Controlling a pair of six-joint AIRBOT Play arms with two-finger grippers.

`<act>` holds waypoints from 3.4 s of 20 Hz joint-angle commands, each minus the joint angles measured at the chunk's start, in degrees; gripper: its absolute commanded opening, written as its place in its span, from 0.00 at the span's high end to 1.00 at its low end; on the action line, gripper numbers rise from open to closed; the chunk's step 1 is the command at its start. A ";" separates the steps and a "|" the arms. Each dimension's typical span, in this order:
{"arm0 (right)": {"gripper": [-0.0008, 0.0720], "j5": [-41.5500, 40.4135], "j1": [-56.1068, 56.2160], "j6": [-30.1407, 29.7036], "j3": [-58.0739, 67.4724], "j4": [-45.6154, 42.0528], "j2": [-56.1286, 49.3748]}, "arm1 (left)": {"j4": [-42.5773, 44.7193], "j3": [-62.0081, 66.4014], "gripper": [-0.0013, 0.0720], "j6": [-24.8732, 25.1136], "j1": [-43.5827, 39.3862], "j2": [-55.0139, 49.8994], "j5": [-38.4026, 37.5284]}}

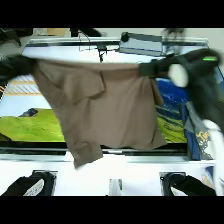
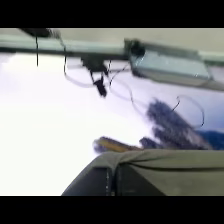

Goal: Fold the shirts.

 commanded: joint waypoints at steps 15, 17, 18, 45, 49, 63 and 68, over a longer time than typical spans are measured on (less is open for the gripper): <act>0.41 19.76 -20.52 -14.93 -1.38 17.51 -5.60 | 2.54 -5.97 0.37 0.55 16.50 -19.19 -35.89; 0.41 24.20 -29.94 -17.97 -5.57 28.13 -3.65 | 1.29 -13.05 0.36 0.81 21.81 -19.19 -35.50; 0.38 24.33 -34.03 -19.08 -9.70 33.14 -2.03 | -0.87 -17.16 0.32 2.56 23.50 -19.23 -33.81; 0.19 6.32 -41.92 -24.22 -41.16 41.29 -7.45 | -12.31 -28.76 0.93 1.84 12.72 -17.38 -10.25; 0.25 3.23 -41.90 -24.50 -41.16 45.40 -9.79 | -12.31 -28.52 0.93 1.81 12.72 -14.91 -10.32; 0.95 0.76 -41.92 -39.82 -11.96 51.08 13.14 | -12.50 16.33 0.94 3.80 14.29 -2.82 -16.06; 0.95 -12.72 -41.92 -36.35 9.55 43.34 31.50 | -12.37 49.57 0.94 0.74 14.53 3.39 -9.40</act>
